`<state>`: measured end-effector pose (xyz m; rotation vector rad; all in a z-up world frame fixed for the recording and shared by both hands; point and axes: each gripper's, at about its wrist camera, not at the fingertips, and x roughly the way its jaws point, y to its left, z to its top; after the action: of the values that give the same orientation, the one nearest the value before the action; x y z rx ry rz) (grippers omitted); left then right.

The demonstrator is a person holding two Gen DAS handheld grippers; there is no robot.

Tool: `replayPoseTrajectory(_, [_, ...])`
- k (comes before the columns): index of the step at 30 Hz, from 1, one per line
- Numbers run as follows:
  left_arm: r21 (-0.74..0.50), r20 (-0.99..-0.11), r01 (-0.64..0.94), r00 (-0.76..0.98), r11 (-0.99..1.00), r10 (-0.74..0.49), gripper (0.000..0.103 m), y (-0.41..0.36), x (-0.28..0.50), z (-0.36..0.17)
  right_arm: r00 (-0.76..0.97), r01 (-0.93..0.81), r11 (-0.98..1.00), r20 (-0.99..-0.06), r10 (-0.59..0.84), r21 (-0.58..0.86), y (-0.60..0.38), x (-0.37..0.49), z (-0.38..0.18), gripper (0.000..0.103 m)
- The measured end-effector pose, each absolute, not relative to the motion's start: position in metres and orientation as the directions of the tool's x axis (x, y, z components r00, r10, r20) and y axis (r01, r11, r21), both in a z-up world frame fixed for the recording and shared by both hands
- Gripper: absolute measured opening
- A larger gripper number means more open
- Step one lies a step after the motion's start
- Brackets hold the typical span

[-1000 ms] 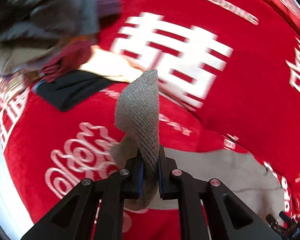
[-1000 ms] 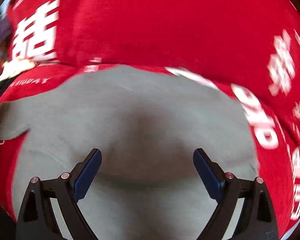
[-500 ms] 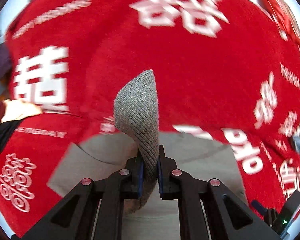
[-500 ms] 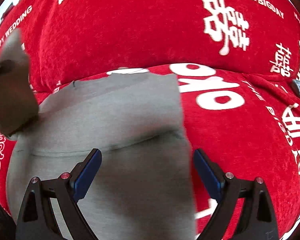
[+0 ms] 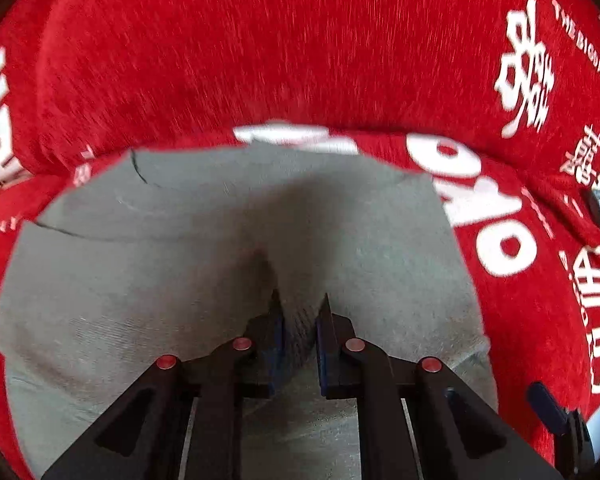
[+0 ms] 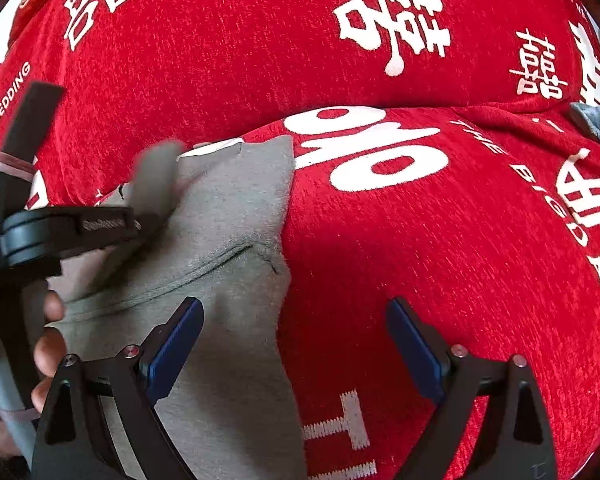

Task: Fold small clothes
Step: 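Lay the sleeve across the sweater body with the left gripper and release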

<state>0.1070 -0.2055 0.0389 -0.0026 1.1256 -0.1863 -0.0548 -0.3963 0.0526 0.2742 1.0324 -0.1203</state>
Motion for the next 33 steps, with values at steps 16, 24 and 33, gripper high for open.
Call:
replayPoseTrajectory(16, [-0.168, -0.825, -0.035, 0.552, 0.985, -0.121, 0.086, -0.016, 0.071, 0.082, 0.498, 0.061, 0.978, -0.855, 0.142, 0.198, -0.341, 0.003, 0.068, 0.095])
replayPoseTrajectory(24, [-0.158, -0.9, -0.267, 0.435, 0.951, -0.027, 0.086, 0.071, 0.086, 0.026, 0.373, 0.203, 0.929, -0.902, 0.218, 0.308, -0.317, 0.065, 0.022, 0.066])
replayPoseTrajectory(33, [-0.154, -0.888, -0.184, 0.456, 0.971, -0.054, 0.088, 0.047, 0.08, 0.031, 0.484, 0.174, 0.952, -0.864, 0.138, 0.25, -0.342, 0.072, 0.055, 0.011])
